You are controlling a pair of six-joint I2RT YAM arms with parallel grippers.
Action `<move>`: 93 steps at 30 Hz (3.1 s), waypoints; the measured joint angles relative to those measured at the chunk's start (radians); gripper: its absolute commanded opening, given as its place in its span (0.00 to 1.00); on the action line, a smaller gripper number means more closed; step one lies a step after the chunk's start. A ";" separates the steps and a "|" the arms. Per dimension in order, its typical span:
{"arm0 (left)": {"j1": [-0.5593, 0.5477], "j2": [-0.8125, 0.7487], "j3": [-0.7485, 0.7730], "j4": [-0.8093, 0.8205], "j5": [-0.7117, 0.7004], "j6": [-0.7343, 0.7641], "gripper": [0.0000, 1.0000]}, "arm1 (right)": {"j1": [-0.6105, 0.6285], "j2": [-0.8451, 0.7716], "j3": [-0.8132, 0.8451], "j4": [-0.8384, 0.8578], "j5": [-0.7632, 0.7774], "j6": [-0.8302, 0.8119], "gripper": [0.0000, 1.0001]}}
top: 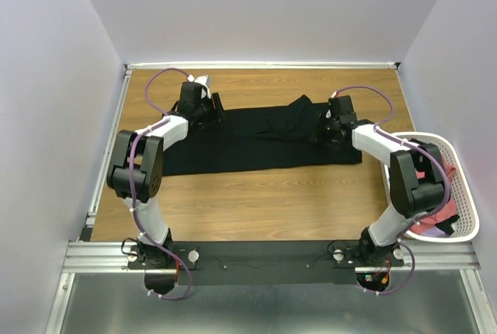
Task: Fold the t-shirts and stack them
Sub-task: Fold the tshirt
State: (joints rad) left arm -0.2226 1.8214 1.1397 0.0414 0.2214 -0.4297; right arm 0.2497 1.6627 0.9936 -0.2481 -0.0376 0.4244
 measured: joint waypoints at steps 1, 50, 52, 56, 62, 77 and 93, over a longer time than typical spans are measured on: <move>0.000 0.017 0.003 -0.013 0.000 -0.001 0.64 | 0.000 0.006 0.000 0.000 0.000 -0.004 0.60; -0.286 0.018 0.044 -0.124 0.043 -0.230 0.50 | 0.008 0.042 0.220 -0.085 -0.084 -0.099 0.57; -0.298 0.053 0.075 -0.129 0.052 -0.230 0.50 | 0.006 0.089 0.262 -0.082 -0.084 -0.114 0.57; -0.315 0.116 0.128 -0.149 0.057 -0.229 0.50 | 0.003 0.162 0.323 -0.074 -0.084 -0.135 0.57; -0.320 0.187 0.185 -0.177 0.051 -0.226 0.45 | -0.002 0.253 0.414 -0.062 -0.084 -0.160 0.57; -0.321 0.266 0.278 -0.227 0.007 -0.224 0.38 | -0.022 0.348 0.483 -0.057 -0.085 -0.186 0.57; -0.324 0.275 0.288 -0.234 -0.013 -0.214 0.00 | -0.054 0.491 0.645 -0.038 -0.180 -0.241 0.55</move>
State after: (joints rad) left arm -0.5465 2.0968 1.4281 -0.1925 0.2089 -0.6437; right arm 0.1955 2.1536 1.6390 -0.2859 -0.2173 0.1837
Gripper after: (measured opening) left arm 0.010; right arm 0.556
